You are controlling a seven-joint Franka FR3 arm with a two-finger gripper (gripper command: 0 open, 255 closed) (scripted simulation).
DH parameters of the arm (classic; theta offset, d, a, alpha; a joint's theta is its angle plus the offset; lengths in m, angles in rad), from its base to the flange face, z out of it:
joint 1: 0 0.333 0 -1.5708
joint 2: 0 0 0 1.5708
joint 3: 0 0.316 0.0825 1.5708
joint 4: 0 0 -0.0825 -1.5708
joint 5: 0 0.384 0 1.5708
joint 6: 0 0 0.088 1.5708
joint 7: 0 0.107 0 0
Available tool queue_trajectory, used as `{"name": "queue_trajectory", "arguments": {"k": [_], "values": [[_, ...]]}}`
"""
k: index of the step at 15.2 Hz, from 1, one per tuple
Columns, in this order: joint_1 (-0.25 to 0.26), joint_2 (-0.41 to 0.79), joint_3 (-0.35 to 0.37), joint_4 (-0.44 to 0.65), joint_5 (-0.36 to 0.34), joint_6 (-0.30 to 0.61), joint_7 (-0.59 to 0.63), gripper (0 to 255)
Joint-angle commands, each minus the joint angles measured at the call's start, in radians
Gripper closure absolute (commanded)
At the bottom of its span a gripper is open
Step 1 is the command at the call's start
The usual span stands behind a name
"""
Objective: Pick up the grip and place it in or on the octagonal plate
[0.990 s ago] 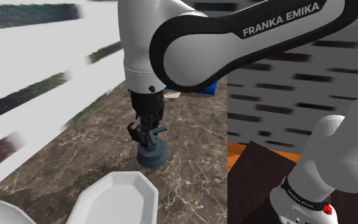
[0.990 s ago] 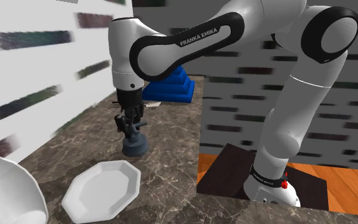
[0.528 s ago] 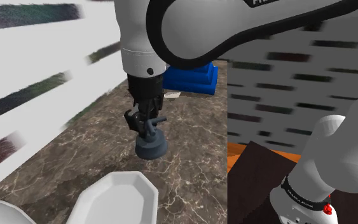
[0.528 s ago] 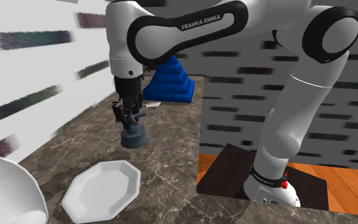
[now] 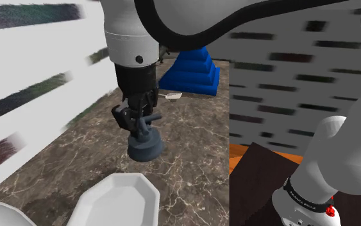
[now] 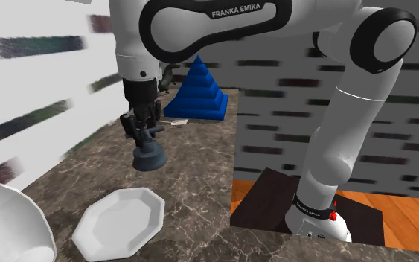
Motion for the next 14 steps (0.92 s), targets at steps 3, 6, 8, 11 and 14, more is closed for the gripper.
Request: {"name": "queue_trajectory", "arguments": {"k": [3, 6, 8, 11, 14], "values": [[0.04, 0.07, 0.064, 0.088, -0.04, -0.026, 0.116, 255], [0.079, 0.145, 0.112, 0.173, -0.089, -0.051, 0.21, 255], [0.113, 0.204, 0.139, 0.239, -0.13, -0.072, 0.274, 255], [0.157, 0.27, 0.162, 0.302, -0.177, -0.086, 0.341, 255], [0.153, 0.264, 0.16, 0.255, -0.174, -0.044, 0.341, 255]]}}
